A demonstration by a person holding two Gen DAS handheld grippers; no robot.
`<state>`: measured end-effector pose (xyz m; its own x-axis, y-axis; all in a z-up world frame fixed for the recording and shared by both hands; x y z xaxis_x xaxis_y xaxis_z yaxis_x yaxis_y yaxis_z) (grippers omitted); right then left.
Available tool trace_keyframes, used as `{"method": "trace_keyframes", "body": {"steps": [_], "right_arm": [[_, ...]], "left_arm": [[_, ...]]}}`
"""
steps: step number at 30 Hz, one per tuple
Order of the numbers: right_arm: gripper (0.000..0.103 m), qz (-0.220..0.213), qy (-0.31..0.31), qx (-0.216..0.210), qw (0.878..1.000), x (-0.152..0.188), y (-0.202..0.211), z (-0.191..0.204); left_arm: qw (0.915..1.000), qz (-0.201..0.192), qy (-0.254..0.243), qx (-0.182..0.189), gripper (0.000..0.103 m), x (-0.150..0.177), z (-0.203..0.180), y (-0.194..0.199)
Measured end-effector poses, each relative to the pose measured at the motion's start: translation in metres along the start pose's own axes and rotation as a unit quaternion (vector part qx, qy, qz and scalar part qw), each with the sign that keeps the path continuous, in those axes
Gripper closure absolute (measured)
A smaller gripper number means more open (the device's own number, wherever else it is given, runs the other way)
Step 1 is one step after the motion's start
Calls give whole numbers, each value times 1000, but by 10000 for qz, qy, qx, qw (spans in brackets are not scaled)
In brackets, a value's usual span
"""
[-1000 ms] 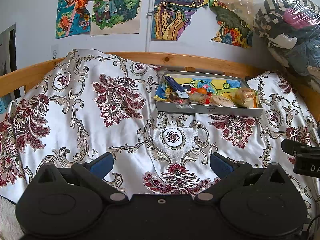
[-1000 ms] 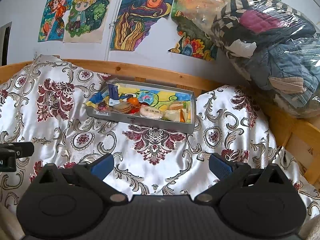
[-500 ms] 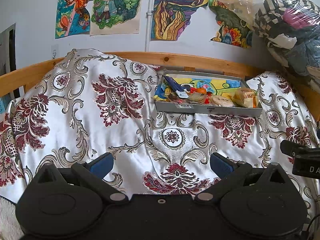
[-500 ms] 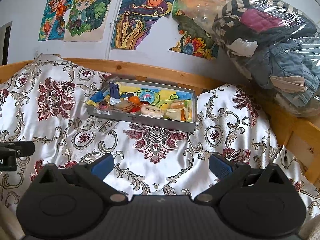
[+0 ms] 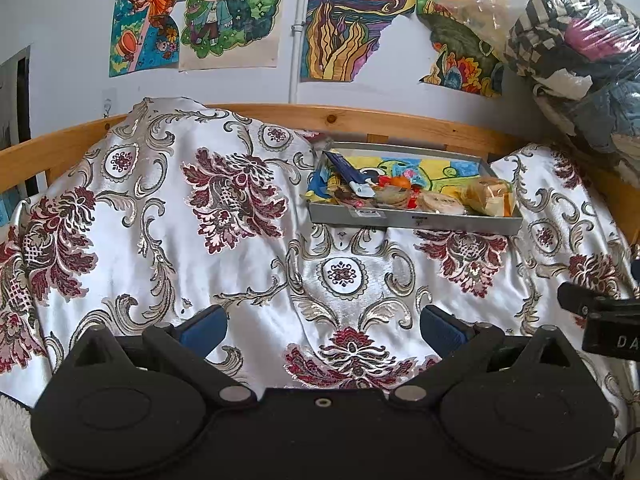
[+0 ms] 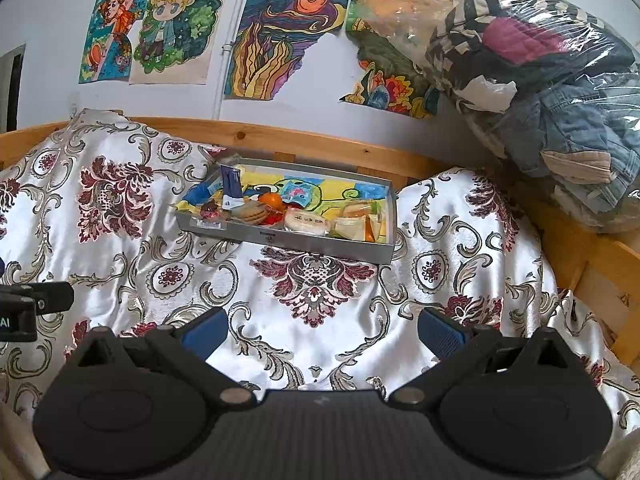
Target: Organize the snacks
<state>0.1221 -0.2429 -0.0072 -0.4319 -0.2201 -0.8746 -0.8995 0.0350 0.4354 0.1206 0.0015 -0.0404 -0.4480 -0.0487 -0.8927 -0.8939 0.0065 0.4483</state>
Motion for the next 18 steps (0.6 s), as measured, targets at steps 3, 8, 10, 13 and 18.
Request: {"method": "trace_keyframes", "body": {"steps": [3, 8, 10, 13, 18], "right_arm": [[0, 1, -9, 1, 10000, 0, 0, 0], [0, 35, -8, -20, 10000, 0, -1, 2], [0, 41, 6, -28, 10000, 1, -1, 3], [0, 42, 14, -35, 10000, 1, -1, 3], [0, 43, 7, -32, 10000, 1, -1, 3]], "left_arm": [[9998, -112, 142, -78, 1, -2, 4, 4], [9988, -44, 439, -191, 1, -4, 13, 3], [9988, -38, 441, -204, 1, -4, 13, 2], [9992, -66, 357, -175, 1, -5, 11, 3], [9995, -89, 248, -151, 1, -5, 7, 4]]}}
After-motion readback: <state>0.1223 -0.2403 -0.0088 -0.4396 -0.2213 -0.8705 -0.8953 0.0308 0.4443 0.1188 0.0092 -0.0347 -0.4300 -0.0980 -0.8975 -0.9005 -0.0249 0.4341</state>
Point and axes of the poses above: each gripper's, at about its wrist camera, not at the fingertips, and y roughly against the way its jaws point, z to its left, x to its underside, the point moved 8 cm from there along -y, roughly the way its jaws point, and after that the axes turned 3 degrees about -x, right-handed, at the moved point
